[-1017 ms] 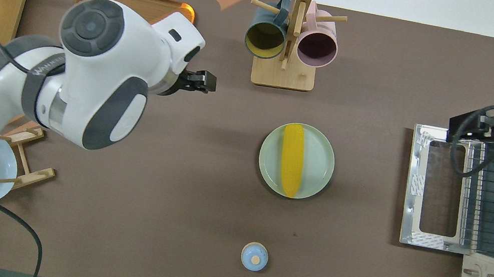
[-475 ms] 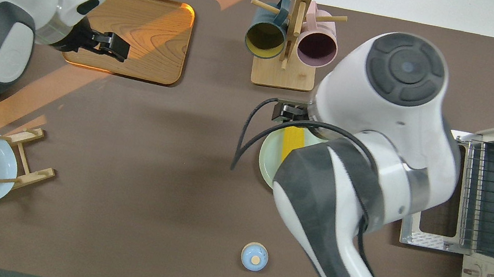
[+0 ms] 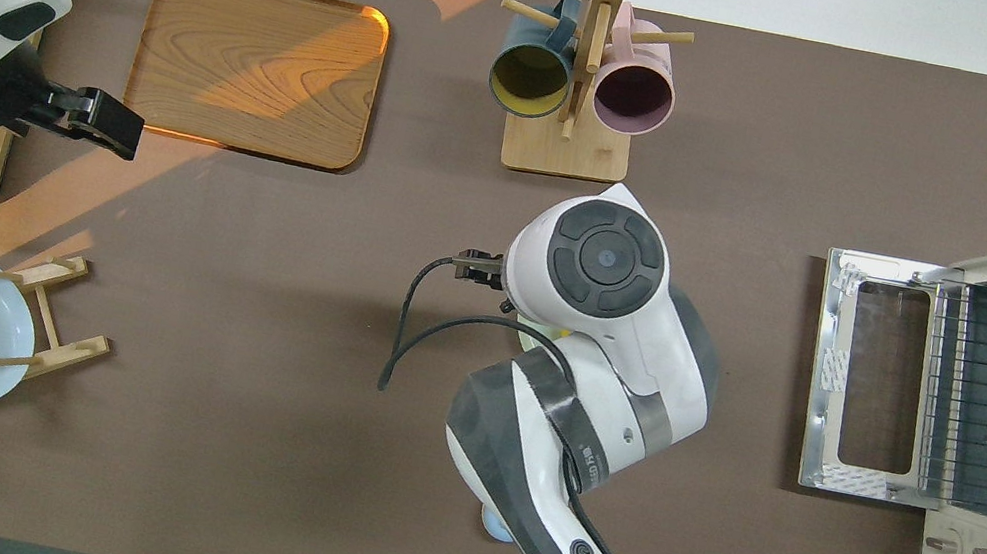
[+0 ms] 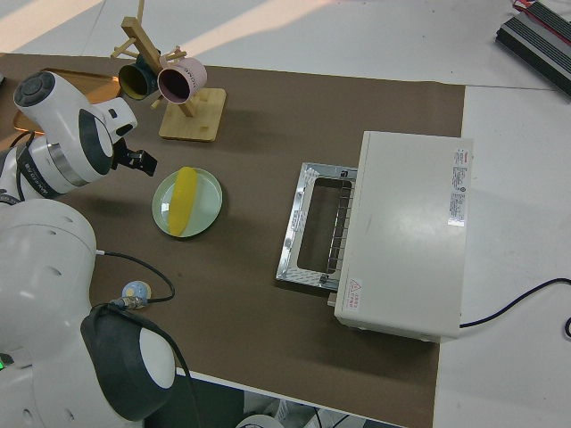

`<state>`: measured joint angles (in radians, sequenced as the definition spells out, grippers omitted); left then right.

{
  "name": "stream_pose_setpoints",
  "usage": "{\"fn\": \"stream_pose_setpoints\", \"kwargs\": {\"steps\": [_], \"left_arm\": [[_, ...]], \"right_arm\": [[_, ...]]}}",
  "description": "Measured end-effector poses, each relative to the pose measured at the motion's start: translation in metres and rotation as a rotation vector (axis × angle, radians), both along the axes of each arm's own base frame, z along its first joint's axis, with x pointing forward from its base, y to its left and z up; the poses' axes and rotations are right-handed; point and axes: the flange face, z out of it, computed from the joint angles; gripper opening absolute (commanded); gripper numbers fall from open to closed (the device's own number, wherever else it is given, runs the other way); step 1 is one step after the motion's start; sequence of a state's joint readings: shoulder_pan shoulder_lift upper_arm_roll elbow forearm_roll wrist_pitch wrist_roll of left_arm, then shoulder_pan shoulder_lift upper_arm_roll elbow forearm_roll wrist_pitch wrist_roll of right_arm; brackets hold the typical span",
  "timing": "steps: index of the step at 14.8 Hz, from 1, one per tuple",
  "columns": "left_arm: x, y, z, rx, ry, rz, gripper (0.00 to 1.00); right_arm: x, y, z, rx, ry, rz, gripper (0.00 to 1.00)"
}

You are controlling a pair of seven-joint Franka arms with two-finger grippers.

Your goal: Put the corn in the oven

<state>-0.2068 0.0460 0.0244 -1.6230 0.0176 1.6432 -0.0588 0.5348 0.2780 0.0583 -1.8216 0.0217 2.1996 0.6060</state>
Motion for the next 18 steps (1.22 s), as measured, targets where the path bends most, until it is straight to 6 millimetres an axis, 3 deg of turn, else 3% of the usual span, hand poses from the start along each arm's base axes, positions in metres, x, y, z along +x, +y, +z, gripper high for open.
{"fn": "stream_pose_setpoints", "kwargs": {"steps": [5, 7, 10, 15, 18], "left_arm": [[-0.010, 0.013, 0.016, 0.006, 0.004, -0.016, 1.00], [-0.013, 0.020, 0.021, 0.004, 0.000, -0.048, 1.00], [-0.015, 0.025, 0.017, 0.003, 0.015, -0.111, 1.00], [-0.017, 0.022, 0.011, 0.004, 0.026, -0.102, 1.00], [-0.019, 0.016, 0.022, -0.005, 0.024, -0.062, 1.00]], "right_arm": [[-0.004, 0.005, -0.031, -0.019, 0.031, -0.004, 0.97], [-0.006, 0.005, -0.045, -0.020, 0.035, -0.002, 0.67], [-0.011, 0.012, -0.065, -0.026, 0.045, 0.011, 0.37], [-0.019, 0.007, -0.088, -0.035, 0.057, 0.011, 0.28], [-0.024, 0.004, -0.096, -0.044, 0.069, 0.011, 0.10]]}}
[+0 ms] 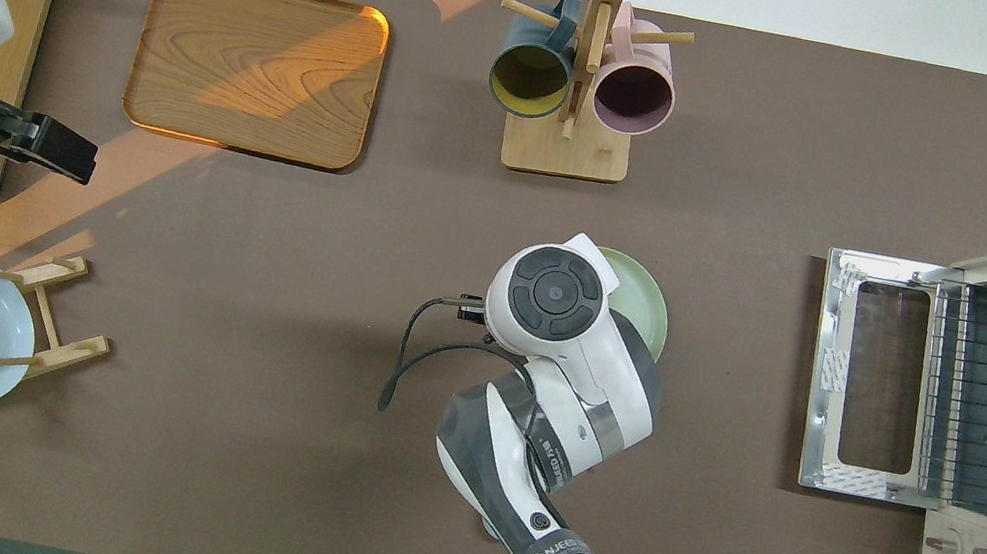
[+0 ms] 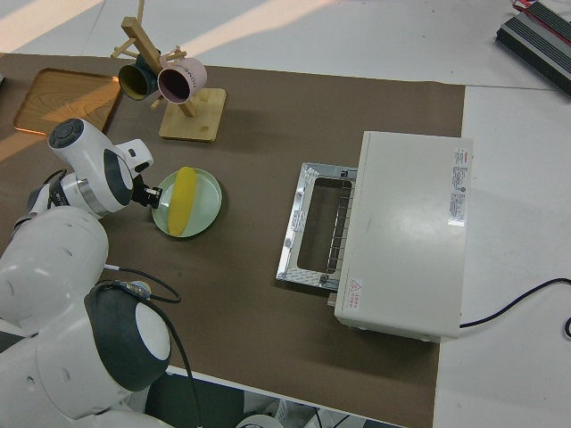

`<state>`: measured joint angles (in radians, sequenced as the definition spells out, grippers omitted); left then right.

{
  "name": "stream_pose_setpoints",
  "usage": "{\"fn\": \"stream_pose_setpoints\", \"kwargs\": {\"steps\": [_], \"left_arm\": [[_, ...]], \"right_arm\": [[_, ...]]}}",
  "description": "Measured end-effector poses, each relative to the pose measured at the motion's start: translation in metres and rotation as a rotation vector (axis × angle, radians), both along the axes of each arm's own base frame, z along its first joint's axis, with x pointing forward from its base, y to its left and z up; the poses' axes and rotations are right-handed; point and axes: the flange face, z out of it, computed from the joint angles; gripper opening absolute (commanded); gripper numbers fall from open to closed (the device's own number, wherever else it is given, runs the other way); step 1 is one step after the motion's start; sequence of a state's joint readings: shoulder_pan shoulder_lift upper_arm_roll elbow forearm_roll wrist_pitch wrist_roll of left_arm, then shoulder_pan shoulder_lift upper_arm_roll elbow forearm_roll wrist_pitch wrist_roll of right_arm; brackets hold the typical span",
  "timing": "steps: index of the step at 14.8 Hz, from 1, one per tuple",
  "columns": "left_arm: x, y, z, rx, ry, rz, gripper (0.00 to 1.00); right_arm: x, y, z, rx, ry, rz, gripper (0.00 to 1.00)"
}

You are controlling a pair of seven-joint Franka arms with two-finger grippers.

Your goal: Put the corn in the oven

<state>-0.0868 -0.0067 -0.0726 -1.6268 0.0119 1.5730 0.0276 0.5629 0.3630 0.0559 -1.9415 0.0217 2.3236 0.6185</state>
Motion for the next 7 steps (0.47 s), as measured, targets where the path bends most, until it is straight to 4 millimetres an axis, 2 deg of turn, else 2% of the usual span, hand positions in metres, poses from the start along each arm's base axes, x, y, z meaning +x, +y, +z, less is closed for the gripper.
{"fn": "stream_pose_setpoints", "kwargs": {"steps": [1, 7], "left_arm": [[0.000, -0.002, 0.002, -0.008, -0.002, 0.030, 1.00], [0.000, -0.004, 0.001, -0.019, 0.003, 0.064, 1.00]], "right_arm": [[-0.001, -0.001, -0.002, -0.002, 0.004, 0.000, 0.00], [-0.001, -0.002, 0.009, -0.011, 0.002, 0.005, 0.00]]}}
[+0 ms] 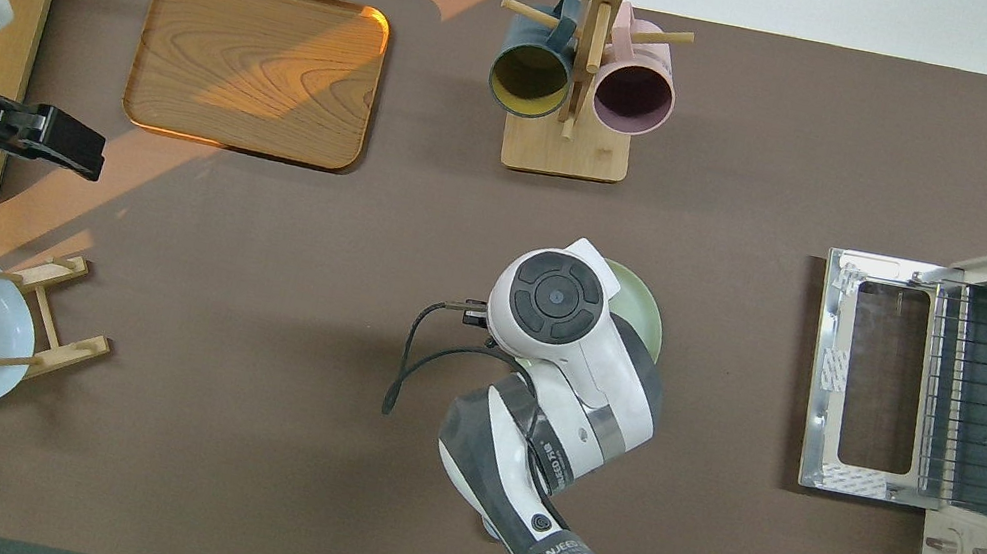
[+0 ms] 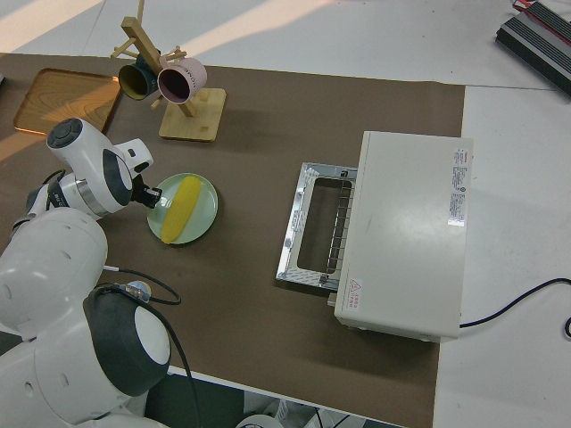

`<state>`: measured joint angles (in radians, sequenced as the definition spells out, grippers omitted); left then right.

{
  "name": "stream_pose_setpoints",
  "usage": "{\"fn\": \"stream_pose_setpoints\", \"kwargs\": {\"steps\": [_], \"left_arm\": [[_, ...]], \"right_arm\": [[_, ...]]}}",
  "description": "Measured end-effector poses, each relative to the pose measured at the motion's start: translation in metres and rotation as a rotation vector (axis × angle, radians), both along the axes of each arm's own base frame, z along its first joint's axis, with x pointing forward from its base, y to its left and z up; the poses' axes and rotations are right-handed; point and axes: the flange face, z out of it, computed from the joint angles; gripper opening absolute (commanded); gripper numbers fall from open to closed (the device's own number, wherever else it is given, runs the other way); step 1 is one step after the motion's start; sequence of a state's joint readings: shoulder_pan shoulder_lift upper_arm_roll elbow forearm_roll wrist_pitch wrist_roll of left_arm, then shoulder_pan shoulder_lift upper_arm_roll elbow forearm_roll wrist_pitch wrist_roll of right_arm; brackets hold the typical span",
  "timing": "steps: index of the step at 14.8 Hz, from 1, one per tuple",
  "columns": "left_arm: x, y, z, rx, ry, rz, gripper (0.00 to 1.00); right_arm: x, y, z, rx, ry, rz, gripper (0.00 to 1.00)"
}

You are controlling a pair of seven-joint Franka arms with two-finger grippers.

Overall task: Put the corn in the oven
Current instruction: 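Lift and carry the corn toward the open oven with the right gripper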

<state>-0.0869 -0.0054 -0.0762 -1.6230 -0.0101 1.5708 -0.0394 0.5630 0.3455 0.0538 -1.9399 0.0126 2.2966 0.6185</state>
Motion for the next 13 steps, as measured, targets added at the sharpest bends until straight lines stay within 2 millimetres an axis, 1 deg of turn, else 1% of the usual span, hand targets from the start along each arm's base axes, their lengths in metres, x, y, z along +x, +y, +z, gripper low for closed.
{"fn": "stream_pose_setpoints", "kwargs": {"steps": [2, 4, 6, 8, 9, 11, 13], "left_arm": [[0.000, 0.000, 0.000, 0.000, 0.002, 0.000, 1.00], [0.000, 0.000, 0.000, 0.000, 0.003, 0.000, 1.00], [0.000, 0.000, 0.000, 0.000, 0.004, 0.000, 1.00], [-0.001, 0.000, -0.001, 0.001, 0.008, 0.001, 1.00], [-0.001, 0.000, -0.002, 0.002, 0.013, 0.002, 1.00], [-0.002, 0.000, -0.003, 0.003, 0.019, 0.003, 1.00], [-0.002, 0.000, -0.003, 0.003, 0.019, 0.003, 1.00]], "right_arm": [[0.005, 0.000, 0.012, -0.032, 0.013, 0.012, 0.00], [0.013, -0.004, 0.033, -0.081, 0.014, 0.029, 0.00], [0.023, -0.014, 0.055, -0.116, 0.006, 0.024, 0.00], [0.034, -0.037, 0.075, -0.141, 0.014, 0.014, 0.00], [0.039, -0.051, 0.086, -0.151, 0.021, 0.021, 0.00], [0.047, -0.083, 0.107, -0.167, 0.034, 0.025, 0.00], [0.053, -0.115, 0.122, -0.175, 0.055, 0.031, 0.00]]}}
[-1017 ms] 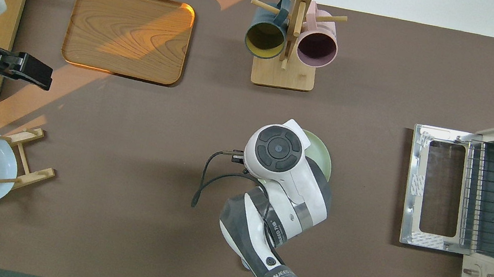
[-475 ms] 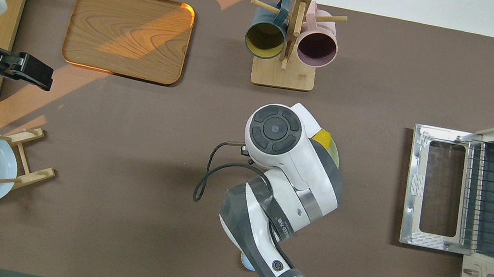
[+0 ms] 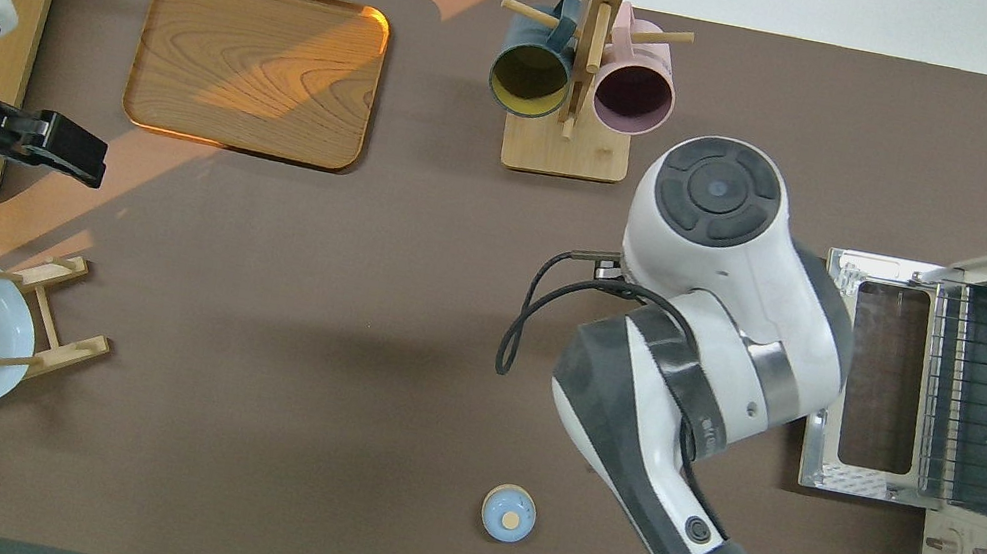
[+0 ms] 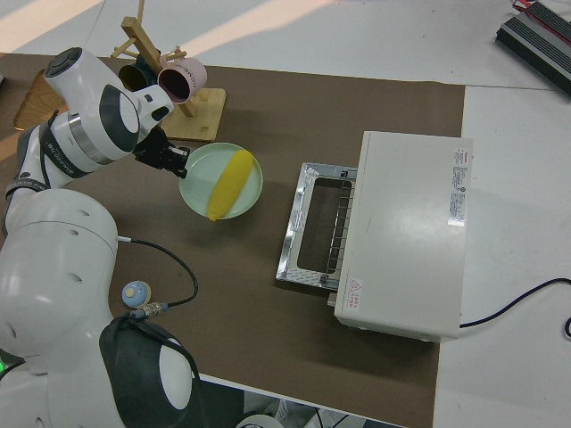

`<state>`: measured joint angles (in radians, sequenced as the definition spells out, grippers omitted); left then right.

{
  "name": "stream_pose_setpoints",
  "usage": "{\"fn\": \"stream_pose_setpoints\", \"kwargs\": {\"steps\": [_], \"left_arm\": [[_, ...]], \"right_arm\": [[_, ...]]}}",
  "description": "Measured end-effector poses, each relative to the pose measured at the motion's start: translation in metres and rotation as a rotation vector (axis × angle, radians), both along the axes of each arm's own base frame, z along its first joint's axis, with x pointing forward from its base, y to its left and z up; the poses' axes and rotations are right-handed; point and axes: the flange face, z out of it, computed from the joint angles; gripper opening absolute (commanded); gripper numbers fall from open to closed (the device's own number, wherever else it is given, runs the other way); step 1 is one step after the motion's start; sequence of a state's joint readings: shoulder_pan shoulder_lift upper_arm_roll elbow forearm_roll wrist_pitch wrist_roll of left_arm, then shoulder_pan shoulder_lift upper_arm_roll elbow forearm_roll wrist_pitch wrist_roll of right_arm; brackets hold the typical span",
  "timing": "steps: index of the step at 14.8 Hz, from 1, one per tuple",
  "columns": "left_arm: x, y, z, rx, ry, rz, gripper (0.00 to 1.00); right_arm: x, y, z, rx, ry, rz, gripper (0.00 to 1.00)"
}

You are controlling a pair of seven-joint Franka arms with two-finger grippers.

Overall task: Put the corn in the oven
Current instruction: 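Lift and carry the corn toward the open oven with the right gripper, then insert the corn into the oven and release it with the right gripper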

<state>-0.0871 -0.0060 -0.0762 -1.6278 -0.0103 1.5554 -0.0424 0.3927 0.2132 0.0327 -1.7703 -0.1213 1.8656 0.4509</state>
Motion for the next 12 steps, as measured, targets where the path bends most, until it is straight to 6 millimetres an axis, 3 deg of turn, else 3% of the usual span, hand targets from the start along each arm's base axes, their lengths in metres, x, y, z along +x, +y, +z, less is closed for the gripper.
{"fn": "stream_pose_setpoints", "kwargs": {"steps": [2, 8, 12], "left_arm": [[0.000, 0.000, 0.000, 0.000, 0.000, 0.000, 1.00], [0.000, 0.000, 0.001, 0.000, -0.001, 0.004, 1.00], [-0.001, -0.001, 0.002, 0.000, -0.004, 0.004, 1.00]], "right_arm": [[0.008, -0.033, 0.004, -0.004, 0.022, 0.000, 0.00], [0.020, -0.123, -0.023, -0.011, 0.101, -0.020, 0.00], [0.012, -0.152, -0.028, -0.092, 0.168, -0.013, 0.00]]}}
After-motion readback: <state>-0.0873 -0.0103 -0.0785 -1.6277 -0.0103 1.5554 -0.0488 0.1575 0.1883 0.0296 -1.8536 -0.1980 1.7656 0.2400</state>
